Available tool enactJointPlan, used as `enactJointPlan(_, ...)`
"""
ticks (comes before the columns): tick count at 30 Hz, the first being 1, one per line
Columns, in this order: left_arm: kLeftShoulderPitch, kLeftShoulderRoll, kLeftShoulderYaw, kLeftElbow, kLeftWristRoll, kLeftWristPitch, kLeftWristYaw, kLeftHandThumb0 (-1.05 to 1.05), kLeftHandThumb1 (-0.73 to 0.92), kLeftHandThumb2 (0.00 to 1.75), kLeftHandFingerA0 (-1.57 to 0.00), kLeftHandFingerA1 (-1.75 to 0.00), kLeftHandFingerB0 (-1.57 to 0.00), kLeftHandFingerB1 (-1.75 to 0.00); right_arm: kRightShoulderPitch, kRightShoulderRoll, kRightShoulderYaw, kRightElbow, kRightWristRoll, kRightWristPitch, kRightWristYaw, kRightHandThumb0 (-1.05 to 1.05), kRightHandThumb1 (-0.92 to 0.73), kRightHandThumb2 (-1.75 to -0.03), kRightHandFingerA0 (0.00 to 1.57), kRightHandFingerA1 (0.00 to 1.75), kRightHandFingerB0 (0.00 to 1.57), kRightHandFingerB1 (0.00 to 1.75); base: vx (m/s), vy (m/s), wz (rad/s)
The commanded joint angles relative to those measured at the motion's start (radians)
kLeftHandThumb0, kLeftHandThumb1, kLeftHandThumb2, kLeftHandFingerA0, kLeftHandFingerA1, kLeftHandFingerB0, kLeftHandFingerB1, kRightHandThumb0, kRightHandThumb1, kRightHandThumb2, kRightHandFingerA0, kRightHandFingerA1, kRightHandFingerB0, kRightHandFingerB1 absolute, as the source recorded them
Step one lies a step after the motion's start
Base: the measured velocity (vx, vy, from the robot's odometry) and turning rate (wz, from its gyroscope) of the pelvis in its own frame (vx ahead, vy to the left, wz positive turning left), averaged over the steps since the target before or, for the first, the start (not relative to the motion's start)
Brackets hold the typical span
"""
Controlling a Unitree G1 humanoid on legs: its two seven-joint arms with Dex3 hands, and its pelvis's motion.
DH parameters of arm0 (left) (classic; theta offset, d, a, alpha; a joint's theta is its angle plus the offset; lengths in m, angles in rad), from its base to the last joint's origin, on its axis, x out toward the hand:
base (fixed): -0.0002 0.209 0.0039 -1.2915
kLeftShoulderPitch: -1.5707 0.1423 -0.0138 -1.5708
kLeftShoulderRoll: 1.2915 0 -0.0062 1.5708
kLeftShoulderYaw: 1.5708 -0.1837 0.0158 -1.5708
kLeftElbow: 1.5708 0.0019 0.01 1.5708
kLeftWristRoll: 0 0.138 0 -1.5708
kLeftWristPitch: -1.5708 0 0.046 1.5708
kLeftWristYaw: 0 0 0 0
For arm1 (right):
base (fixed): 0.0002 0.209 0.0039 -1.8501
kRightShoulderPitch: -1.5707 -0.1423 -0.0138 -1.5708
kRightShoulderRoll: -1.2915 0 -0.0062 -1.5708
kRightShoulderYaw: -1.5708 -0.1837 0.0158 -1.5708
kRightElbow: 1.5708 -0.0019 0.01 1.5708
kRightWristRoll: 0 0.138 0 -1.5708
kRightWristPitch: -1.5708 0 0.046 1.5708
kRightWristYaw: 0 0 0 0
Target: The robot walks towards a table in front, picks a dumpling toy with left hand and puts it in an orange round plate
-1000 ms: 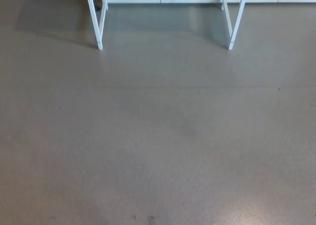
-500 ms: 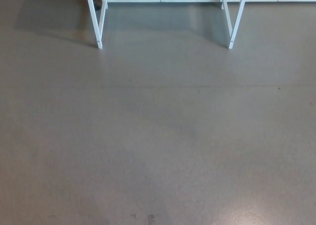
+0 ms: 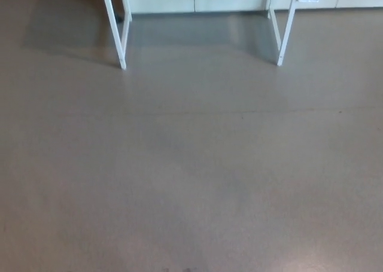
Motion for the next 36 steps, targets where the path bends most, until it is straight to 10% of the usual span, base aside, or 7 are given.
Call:
enactJointPlan(1, 0.02, 0.006, 0.012, 0.008, -0.01, -0.036, 0.001, -0.15, 0.6, 0.58, -0.68, -0.48, -0.45, -0.35, 0.011, -0.015, 0.0, 0.008, -0.01, -0.017, -0.024, -0.21, -0.54, -0.56, 0.73, 0.47, 0.25, 0.3, 0.0, 0.0, 0.0)
enactJointPlan(7, 0.019, 0.008, -0.003, -0.003, 0.011, -0.003, 0.017, -0.22, 0.6, 0.58, -0.8, -0.66, -0.46, -0.35, 0.006, -0.017, 0.004, 0.018, -0.019, -0.011, -0.023, -0.22, -0.58, -0.57, 0.71, 0.45, 0.24, 0.3, 0.02, 0.071, -0.08)
enactJointPlan(36, -0.004, -0.01, 0.124, 0.005, -0.105, 0.015, -0.096, -0.05, 0.53, 0.56, -0.64, -0.46, -0.44, -0.35, -0.038, 0.013, -0.103, 0.021, 0.092, 0.008, 0.054, -0.1, -0.53, -0.56, 0.66, 0.47, 0.31, 0.32, 0.21, -0.004, 0.0)
